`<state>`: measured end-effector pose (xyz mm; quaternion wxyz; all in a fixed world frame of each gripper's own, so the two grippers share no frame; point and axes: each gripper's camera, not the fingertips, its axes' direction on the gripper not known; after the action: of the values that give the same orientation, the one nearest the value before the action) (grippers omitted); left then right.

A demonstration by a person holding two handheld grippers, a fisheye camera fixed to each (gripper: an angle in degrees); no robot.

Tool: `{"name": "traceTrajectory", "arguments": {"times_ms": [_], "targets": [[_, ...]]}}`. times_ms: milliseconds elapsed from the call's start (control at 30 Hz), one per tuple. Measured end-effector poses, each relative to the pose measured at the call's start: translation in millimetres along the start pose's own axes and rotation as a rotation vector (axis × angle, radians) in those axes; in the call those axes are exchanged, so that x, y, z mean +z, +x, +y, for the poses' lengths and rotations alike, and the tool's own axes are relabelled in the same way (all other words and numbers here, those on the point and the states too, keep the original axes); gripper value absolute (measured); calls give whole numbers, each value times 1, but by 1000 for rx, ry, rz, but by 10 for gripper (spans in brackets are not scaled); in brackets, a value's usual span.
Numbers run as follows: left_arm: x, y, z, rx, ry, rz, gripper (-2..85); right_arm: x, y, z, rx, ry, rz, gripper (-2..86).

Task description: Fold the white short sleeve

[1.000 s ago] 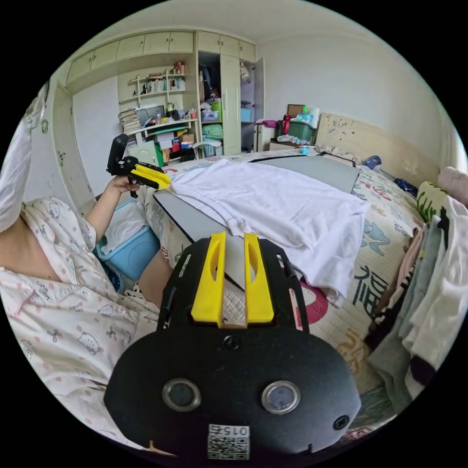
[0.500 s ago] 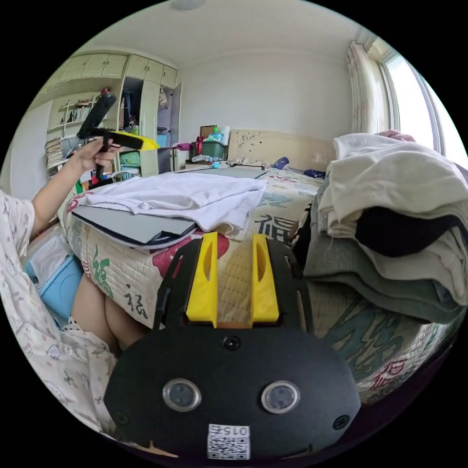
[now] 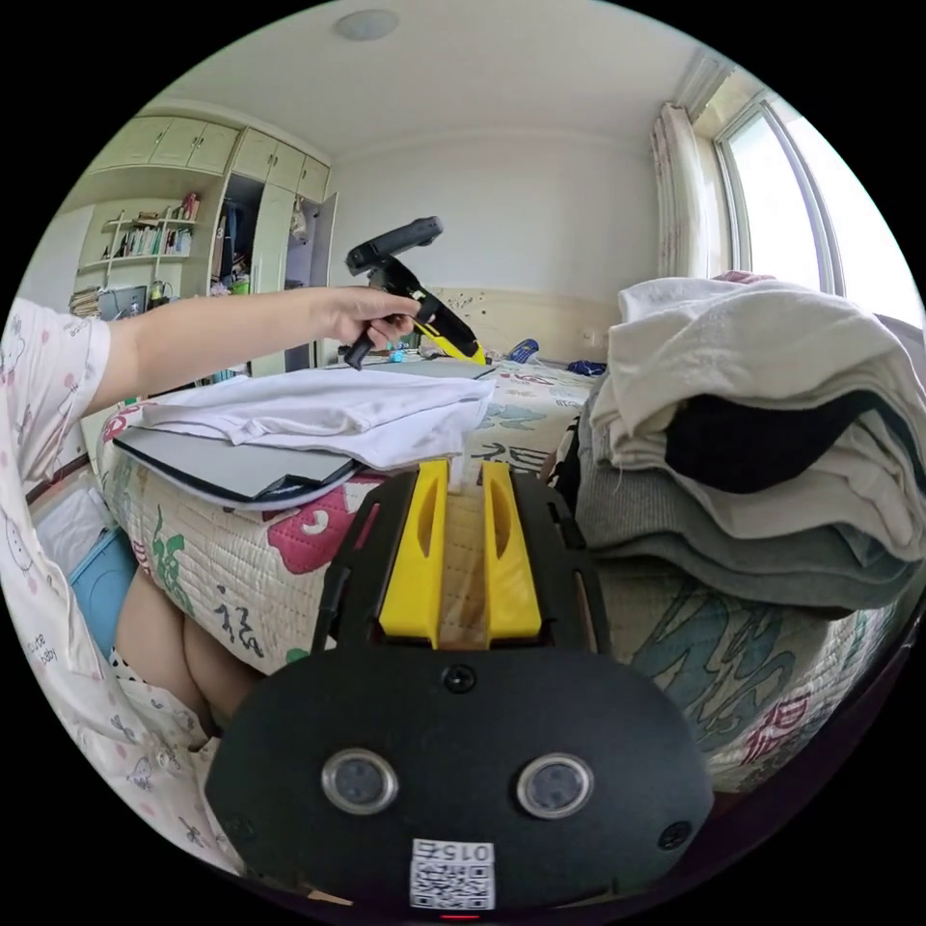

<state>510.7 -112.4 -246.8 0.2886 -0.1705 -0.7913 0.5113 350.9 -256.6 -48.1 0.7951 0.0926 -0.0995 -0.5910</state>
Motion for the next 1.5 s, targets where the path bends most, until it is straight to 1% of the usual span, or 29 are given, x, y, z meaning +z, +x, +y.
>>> {"name": "traceTrajectory", "arguments": {"times_ms": [133,267,367,433,533,600,633,767,833,900,933,1000,1067,1133,1267,1300,1333,1400,1433,1500], "targets": [[60,6,-44,-23,-61,-50,123,20,-23,13,-76,-15,50,68],[137,8,-81,-108,-136,-10,119,38,-41,36,-111,9,126,65],[192,23,-88,-125,-202,-82,58,50,-48,50,-135,2,113,10],[211,42,-85,-90,-196,-96,34,54,-47,60,-104,16,124,-3],[223,71,-79,-69,-129,-99,17,51,-35,78,-5,73,127,-9],[221,92,-76,-85,-51,-69,11,47,-29,87,46,102,124,-9],[220,98,-75,-86,-29,-65,10,45,-29,89,49,110,134,-9],[199,147,-64,-88,154,5,7,17,-37,91,36,226,265,-7],[187,162,-54,-107,241,61,6,-1,-43,87,31,288,285,-6],[169,171,-30,-136,353,155,5,-26,-61,77,2,374,283,-6],[165,170,-23,-143,375,179,5,-31,-67,75,-8,394,277,-6],[150,160,15,-172,451,268,5,-45,-101,65,-54,451,250,-5],[137,145,55,-188,503,298,5,-48,-130,58,-84,487,200,-5],[124,124,102,-200,546,304,5,-45,-160,52,-121,501,100,-5],[118,58,241,-246,585,272,5,-20,-240,46,-208,483,-109,-5],[127,37,285,-264,579,253,5,-8,-260,45,-223,461,-192,-5],[133,28,306,-270,573,243,5,0,-271,45,-232,447,-227,-5],[175,-9,388,-299,517,232,5,35,-313,50,-266,371,-329,-4],[189,-17,408,-314,500,227,4,44,-323,51,-275,342,-350,-4],[241,-37,482,-357,470,196,4,79,-365,56,-317,230,-421,-4]]}}
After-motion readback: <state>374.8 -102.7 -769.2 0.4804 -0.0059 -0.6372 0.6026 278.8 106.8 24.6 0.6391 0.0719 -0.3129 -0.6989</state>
